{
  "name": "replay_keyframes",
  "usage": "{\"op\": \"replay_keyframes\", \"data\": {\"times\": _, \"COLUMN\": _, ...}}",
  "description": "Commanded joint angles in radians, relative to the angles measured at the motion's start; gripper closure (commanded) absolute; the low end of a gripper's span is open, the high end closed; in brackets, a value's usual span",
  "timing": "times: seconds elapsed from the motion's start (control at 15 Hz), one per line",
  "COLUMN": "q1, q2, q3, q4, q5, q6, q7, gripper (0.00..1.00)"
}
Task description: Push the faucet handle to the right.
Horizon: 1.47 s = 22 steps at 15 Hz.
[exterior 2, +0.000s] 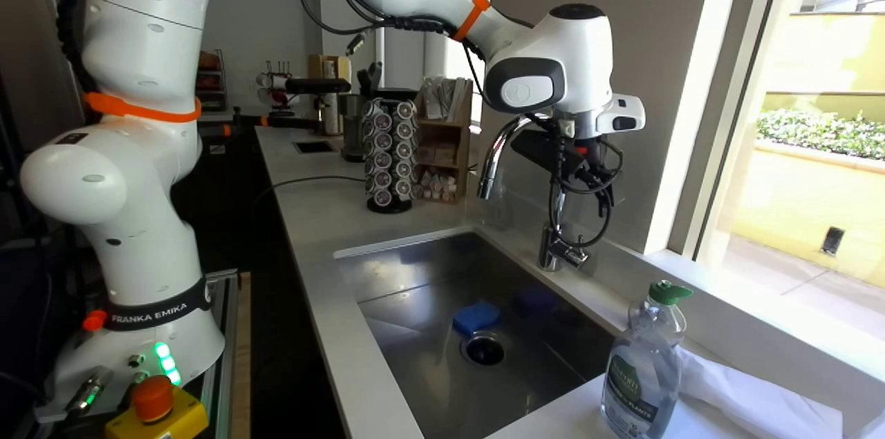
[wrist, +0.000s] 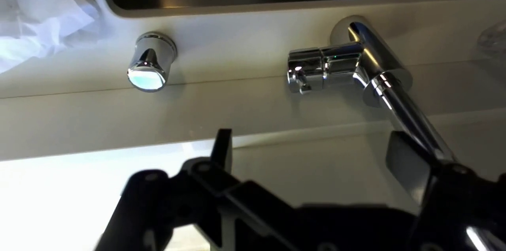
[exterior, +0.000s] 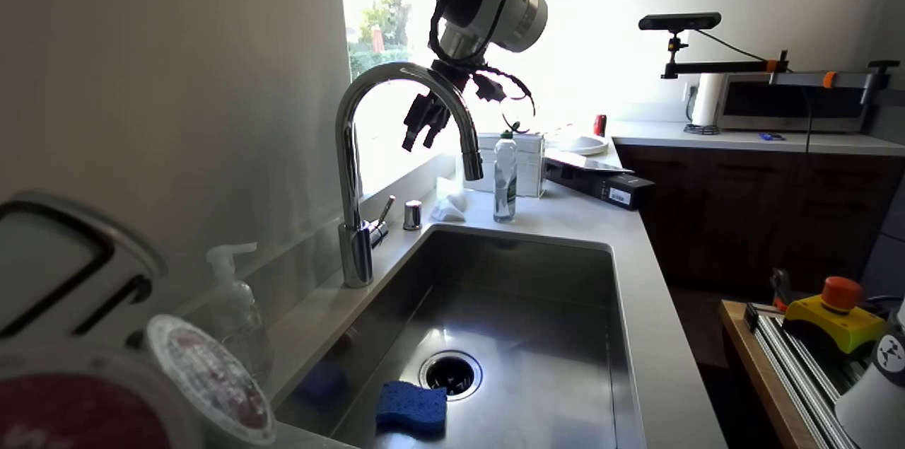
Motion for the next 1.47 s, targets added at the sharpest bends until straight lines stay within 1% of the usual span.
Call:
{"op": "replay_keyframes", "data": {"times": 0.0, "q1": -0.019, "q2": 0.013, "q3": 0.019, "q4": 0.013, "q5": -0.012, "q6": 0.001, "q7": 0.008, "gripper": 0.0}}
{"op": "replay_keyframes", "data": {"times": 0.33, "q1": -0.022, "q2": 0.038, "q3": 0.023, "q4": 0.037, "q5": -0.014, "q6": 0.002, "q7": 0.01, "gripper": 0.0}}
{"op": "replay_keyframes", "data": {"times": 0.47, "q1": -0.026, "q2": 0.067, "q3": 0.028, "q4": 0.064, "q5": -0.018, "q6": -0.009, "q7": -0.001, "gripper": 0.0}}
{"op": "replay_keyframes", "data": {"times": 0.53, "q1": -0.034, "q2": 0.08, "q3": 0.037, "q4": 0.076, "q5": -0.011, "q6": -0.016, "q7": -0.03, "gripper": 0.0}}
{"op": "replay_keyframes", "data": {"times": 0.6, "q1": -0.036, "q2": 0.092, "q3": 0.042, "q4": 0.083, "q5": -0.008, "q6": -0.001, "q7": -0.033, "gripper": 0.0}}
{"op": "replay_keyframes", "data": {"times": 0.67, "q1": -0.047, "q2": 0.102, "q3": 0.052, "q4": 0.099, "q5": 0.0, "q6": -0.033, "q7": -0.052, "gripper": 0.0}}
{"op": "replay_keyframes", "data": {"times": 1.0, "q1": -0.08, "q2": 0.157, "q3": 0.085, "q4": 0.161, "q5": 0.007, "q6": -0.057, "q7": -0.115, "gripper": 0.0}}
{"op": "replay_keyframes", "data": {"times": 1.4, "q1": -0.091, "q2": 0.208, "q3": 0.1, "q4": 0.2, "q5": -0.018, "q6": -0.096, "q7": -0.164, "gripper": 0.0}}
